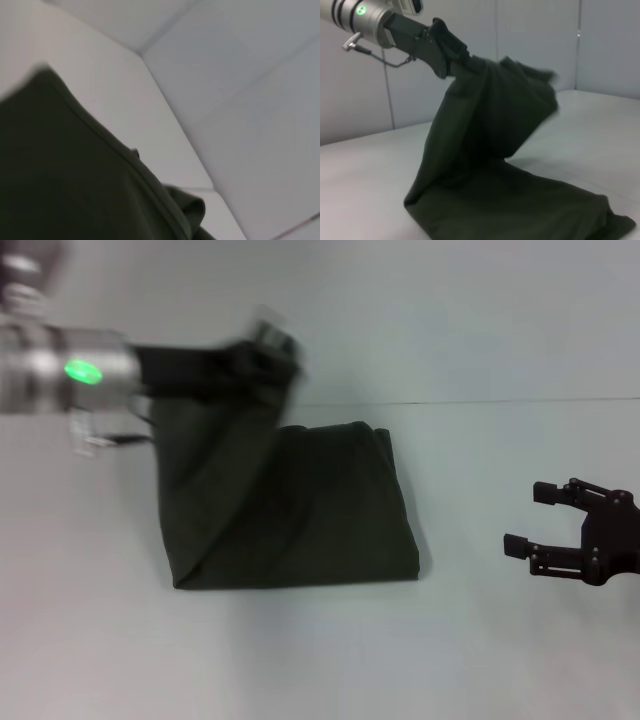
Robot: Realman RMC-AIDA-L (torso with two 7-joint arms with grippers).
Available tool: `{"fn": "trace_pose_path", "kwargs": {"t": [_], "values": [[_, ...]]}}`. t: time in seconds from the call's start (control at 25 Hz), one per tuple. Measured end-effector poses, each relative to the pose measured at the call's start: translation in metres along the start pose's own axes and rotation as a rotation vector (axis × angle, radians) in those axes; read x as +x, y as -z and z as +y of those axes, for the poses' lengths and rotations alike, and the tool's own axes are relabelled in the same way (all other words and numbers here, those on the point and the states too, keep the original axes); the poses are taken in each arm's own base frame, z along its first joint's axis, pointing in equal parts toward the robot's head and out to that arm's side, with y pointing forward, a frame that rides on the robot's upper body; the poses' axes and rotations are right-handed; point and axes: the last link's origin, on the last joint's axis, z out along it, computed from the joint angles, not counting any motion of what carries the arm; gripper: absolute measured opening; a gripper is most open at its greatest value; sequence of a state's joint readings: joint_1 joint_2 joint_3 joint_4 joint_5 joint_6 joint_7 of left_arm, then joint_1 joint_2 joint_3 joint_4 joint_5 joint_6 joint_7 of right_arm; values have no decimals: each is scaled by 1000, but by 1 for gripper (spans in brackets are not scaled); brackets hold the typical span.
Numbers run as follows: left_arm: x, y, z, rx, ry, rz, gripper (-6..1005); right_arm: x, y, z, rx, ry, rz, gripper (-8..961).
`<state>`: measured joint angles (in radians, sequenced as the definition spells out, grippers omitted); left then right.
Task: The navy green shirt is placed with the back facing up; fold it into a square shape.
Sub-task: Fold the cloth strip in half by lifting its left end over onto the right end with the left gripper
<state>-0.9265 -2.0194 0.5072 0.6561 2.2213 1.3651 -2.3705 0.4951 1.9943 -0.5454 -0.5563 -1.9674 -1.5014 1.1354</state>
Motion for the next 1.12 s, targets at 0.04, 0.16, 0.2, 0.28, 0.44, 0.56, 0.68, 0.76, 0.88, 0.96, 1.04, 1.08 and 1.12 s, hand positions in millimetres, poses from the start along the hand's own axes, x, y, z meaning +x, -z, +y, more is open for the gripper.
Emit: {"fn": "trace_pose_path", "kwargs": {"t": [0.04,0.16,0.2,0.28,0.44,0.56,0.68,0.76,0.88,0.96,1.04,1.08,1.12], "values": [[-8,-15,5,-10,0,-20,79,1,1,-1,9,-3,4,945],[-39,-55,14,-26,15,-94,91,4,0,-3,31,-16,12,945],[-54,-70,16,-21,24,-129,95,5,0,-3,37,-21,17,944],[-79,-89,19,-9,36,-183,103,6,-1,-5,46,-29,26,944],[-108,-103,17,-22,123,-207,118,6,-2,-6,52,-34,34,945],[-107,-98,20,-76,161,-183,162,6,-1,-7,53,-43,36,945],[-89,-77,25,-173,181,-109,269,4,-1,-9,58,-59,31,944],[-77,-61,24,-221,187,-35,341,2,-2,-11,71,-85,25,944],[-64,-34,14,-269,163,124,484,-6,-8,-20,101,-176,12,944],[-67,-24,1,-246,128,207,580,-15,-12,-27,117,-266,1,944],[-76,-20,-12,-194,84,253,646,-27,-17,-38,133,-378,-10,944],[-82,-20,-18,-170,60,268,679,-32,-19,-43,141,-441,-12,944],[-86,-20,-21,-156,41,276,712,-38,-21,-50,154,-501,-15,944]]}}
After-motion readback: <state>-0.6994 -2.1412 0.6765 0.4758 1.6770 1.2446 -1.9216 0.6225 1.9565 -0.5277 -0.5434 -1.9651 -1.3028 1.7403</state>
